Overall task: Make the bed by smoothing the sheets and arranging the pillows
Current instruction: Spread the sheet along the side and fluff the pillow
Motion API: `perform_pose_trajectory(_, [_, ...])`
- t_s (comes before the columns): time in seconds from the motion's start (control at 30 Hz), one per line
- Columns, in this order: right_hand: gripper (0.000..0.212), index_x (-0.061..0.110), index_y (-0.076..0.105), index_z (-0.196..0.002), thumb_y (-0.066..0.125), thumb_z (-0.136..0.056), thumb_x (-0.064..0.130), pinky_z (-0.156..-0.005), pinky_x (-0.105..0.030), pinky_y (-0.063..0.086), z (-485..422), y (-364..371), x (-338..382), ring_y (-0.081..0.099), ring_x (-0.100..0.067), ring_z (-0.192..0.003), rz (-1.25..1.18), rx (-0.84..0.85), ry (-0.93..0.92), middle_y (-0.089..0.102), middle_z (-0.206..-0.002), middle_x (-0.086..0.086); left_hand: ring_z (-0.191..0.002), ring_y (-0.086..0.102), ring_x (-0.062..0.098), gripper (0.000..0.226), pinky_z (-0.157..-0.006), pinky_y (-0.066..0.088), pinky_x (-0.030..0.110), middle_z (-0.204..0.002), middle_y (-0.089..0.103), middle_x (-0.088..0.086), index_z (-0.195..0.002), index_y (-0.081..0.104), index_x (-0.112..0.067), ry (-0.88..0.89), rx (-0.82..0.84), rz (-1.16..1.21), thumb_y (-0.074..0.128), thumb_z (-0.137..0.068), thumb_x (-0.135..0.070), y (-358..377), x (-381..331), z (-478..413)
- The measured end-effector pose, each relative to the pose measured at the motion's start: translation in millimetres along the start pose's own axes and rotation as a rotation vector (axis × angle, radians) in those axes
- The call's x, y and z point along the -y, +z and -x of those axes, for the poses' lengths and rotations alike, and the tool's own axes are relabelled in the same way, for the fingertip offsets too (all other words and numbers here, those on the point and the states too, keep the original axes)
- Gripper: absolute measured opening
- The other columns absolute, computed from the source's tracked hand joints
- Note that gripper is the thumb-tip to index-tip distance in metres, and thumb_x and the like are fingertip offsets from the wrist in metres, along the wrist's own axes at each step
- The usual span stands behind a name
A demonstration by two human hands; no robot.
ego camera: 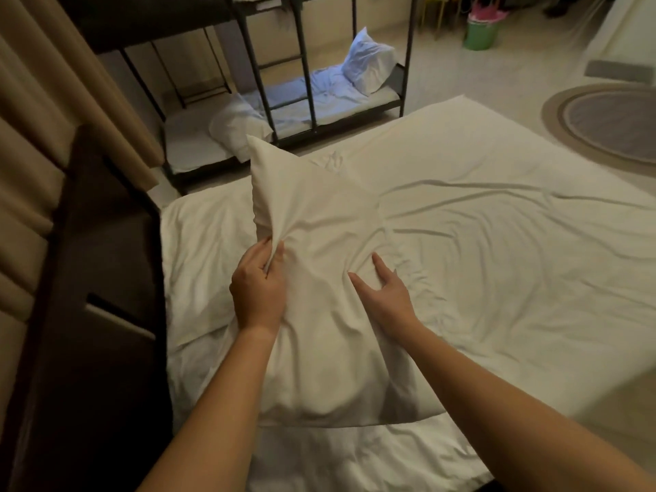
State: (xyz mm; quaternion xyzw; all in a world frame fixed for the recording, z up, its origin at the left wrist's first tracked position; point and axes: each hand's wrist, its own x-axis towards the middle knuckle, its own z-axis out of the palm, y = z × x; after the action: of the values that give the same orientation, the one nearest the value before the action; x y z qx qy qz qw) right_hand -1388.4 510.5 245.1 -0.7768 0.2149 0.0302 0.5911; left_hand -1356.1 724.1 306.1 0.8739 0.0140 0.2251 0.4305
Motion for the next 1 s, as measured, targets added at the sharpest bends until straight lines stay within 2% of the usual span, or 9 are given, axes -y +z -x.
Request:
perform_pose_trajectory(0.2, [0.108,0.052,0.033,-0.152,0.065,-0.057,0.093,-0.123,-0.054,0.023,-73,-96,-48,0.023,-0.017,-0.153,0.083,-0.019,0.082,0.03,-0.164,0.008,-0.112,0.067,0.016,0.035,-0.096,0.053,0.027,-0.12,0.075,0.002,-0.122,0.075,-0.01,-0.064,0.056,0.018,0.06,-0.104,-0.036,130,-29,8])
perform_pose_trajectory(0.33, [0.119,0.051,0.033,-0.152,0.06,-0.048,0.1,-0.12,-0.056,0.028,-145,-178,-76,0.031,-0.019,-0.15,0.159,-0.03,0.113,0.025,-0.165,0.013,-0.107,0.069,0.02,0.034,-0.092,0.052,0.025,-0.116,0.076,0.008,-0.116,0.077,-0.005,-0.125,0.043,0.02,0.063,-0.103,-0.032,234,-61,11])
perform_pose_trajectory(0.5, [0.113,0.053,0.031,-0.152,0.062,-0.052,0.098,-0.119,-0.059,0.026,-242,-284,-101,0.031,-0.021,-0.151,0.273,-0.015,0.083,0.017,-0.166,0.02,-0.107,0.071,0.022,0.053,-0.091,0.057,0.043,-0.113,0.076,0.007,-0.112,0.078,-0.005,-0.198,0.048,0.085,0.055,-0.1,-0.051,364,-91,10])
perform_pose_trajectory(0.6, [0.107,0.056,0.031,-0.15,0.062,-0.055,0.096,-0.118,-0.064,0.024,-304,-342,-102,0.032,-0.023,-0.15,0.352,-0.05,0.064,0.017,-0.165,0.024,-0.112,0.07,0.022,0.052,-0.095,0.056,0.043,-0.116,0.076,0.009,-0.114,0.077,-0.005,-0.23,0.041,0.141,0.056,-0.1,-0.051,439,-118,-4])
perform_pose_trajectory(0.7, [0.101,0.059,0.032,-0.148,0.063,-0.059,0.093,-0.117,-0.068,0.02,-358,-391,-100,0.031,-0.027,-0.15,0.428,-0.076,0.021,0.014,-0.166,0.023,-0.123,0.065,0.018,0.043,-0.107,0.052,0.035,-0.13,0.071,0.008,-0.126,0.073,-0.005,-0.266,0.059,0.198,0.061,-0.102,-0.039,505,-140,-16])
perform_pose_trajectory(0.77, [0.097,0.058,0.03,-0.15,0.063,-0.065,0.089,-0.115,-0.069,0.019,-392,-417,-103,0.029,-0.03,-0.151,0.495,-0.086,0.017,0.012,-0.168,0.02,-0.132,0.057,0.015,0.041,-0.113,0.044,0.026,-0.142,0.064,0.004,-0.137,0.067,-0.01,-0.285,0.175,0.177,0.058,-0.105,-0.035,541,-147,-26])
perform_pose_trajectory(0.83, [0.097,0.053,0.024,-0.154,0.062,-0.071,0.086,-0.112,-0.068,0.023,-420,-434,-113,0.029,-0.032,-0.15,0.627,-0.049,0.059,0.012,-0.169,0.012,-0.141,0.048,0.017,0.047,-0.115,0.034,0.02,-0.154,0.053,0.003,-0.148,0.057,-0.013,-0.303,0.374,0.087,0.053,-0.107,-0.036,570,-140,-31])
perform_pose_trajectory(0.9, [0.096,0.047,0.023,-0.157,0.062,-0.077,0.08,-0.111,-0.066,0.027,-434,-439,-132,0.034,-0.033,-0.147,0.75,0.025,0.131,0.019,-0.168,0.007,-0.145,0.043,0.02,0.054,-0.119,0.031,0.025,-0.159,0.045,0.004,-0.154,0.048,-0.015,-0.34,0.542,-0.005,0.053,-0.106,-0.04,585,-130,-28])
perform_pose_trajectory(1.0, [0.075,0.039,0.041,-0.152,0.064,-0.085,0.065,-0.111,-0.06,0.032,-432,-436,-165,0.047,-0.028,-0.137,0.709,0.035,0.197,0.05,-0.152,0.004,-0.149,0.038,0.021,0.06,-0.124,0.031,0.036,-0.163,0.039,0.003,-0.158,0.042,-0.018,-0.38,0.677,-0.07,0.052,-0.105,-0.046,589,-123,-17])
